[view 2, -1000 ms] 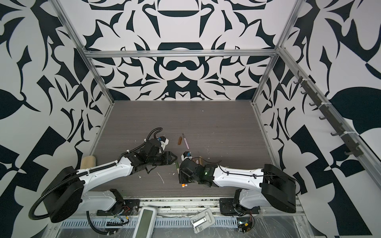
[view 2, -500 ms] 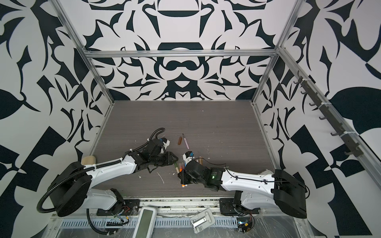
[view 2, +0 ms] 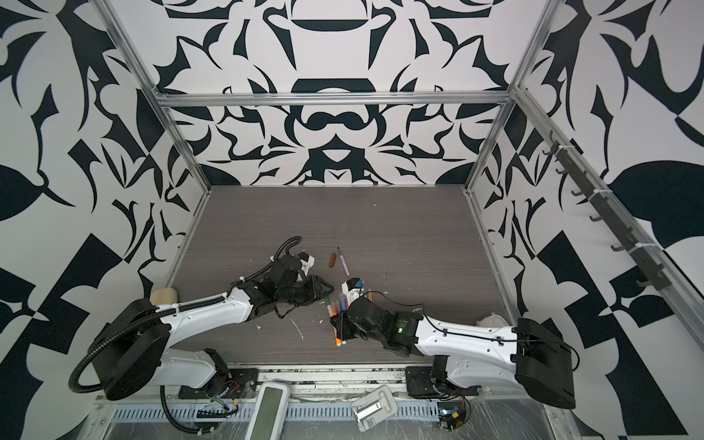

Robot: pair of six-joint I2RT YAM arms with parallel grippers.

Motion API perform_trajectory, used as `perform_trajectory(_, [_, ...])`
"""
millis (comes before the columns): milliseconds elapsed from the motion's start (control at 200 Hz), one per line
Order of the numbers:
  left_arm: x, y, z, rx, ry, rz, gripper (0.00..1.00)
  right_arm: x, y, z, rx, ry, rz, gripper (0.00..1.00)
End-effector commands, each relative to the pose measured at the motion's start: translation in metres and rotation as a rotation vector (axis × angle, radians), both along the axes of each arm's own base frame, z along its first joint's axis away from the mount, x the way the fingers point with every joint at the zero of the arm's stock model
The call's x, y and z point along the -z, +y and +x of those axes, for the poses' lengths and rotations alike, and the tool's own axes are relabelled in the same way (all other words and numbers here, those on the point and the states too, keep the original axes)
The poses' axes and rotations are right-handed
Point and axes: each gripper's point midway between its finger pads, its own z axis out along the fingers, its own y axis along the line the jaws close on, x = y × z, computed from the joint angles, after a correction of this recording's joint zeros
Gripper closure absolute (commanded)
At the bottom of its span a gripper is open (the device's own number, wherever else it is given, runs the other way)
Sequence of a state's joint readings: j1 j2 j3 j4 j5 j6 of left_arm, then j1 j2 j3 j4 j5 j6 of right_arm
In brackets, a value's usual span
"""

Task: Open the pen caps
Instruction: 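Grasp the green cap with the left gripper beside the right gripper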

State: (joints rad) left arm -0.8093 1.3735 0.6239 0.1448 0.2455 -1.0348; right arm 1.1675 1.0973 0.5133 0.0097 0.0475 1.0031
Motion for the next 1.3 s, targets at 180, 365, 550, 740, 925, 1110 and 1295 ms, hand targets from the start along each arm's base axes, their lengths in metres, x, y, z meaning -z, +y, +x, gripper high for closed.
perform_trajectory(180, [-0.008,-0.009,-0.010,0.011,0.009,-0.059,0.80,-0.008,-0.003,0.005,0.031,-0.034,0.005,1.00])
perform_trajectory(365, [-0.017,-0.016,-0.015,0.037,0.000,-0.096,1.00,-0.006,-0.008,0.007,0.051,-0.033,-0.013,0.97])
perform_trajectory(550, [-0.025,-0.020,-0.020,0.058,-0.015,-0.105,1.00,-0.016,-0.010,0.007,0.056,-0.047,0.021,0.69])
perform_trajectory(740, [-0.027,-0.019,-0.020,0.047,-0.017,-0.098,1.00,-0.021,-0.012,0.005,0.047,-0.052,0.024,0.69])
perform_trajectory(925, [-0.032,-0.021,-0.019,0.047,-0.020,-0.106,1.00,-0.016,-0.001,0.000,-0.002,-0.026,0.011,0.66])
perform_trajectory(1110, [-0.034,-0.022,-0.019,0.046,-0.023,-0.104,1.00,-0.015,0.003,0.003,-0.001,-0.028,-0.008,0.66])
perform_trajectory(1295, [-0.038,-0.022,-0.016,0.040,-0.031,-0.097,1.00,-0.018,-0.001,0.005,-0.004,-0.050,-0.030,1.00])
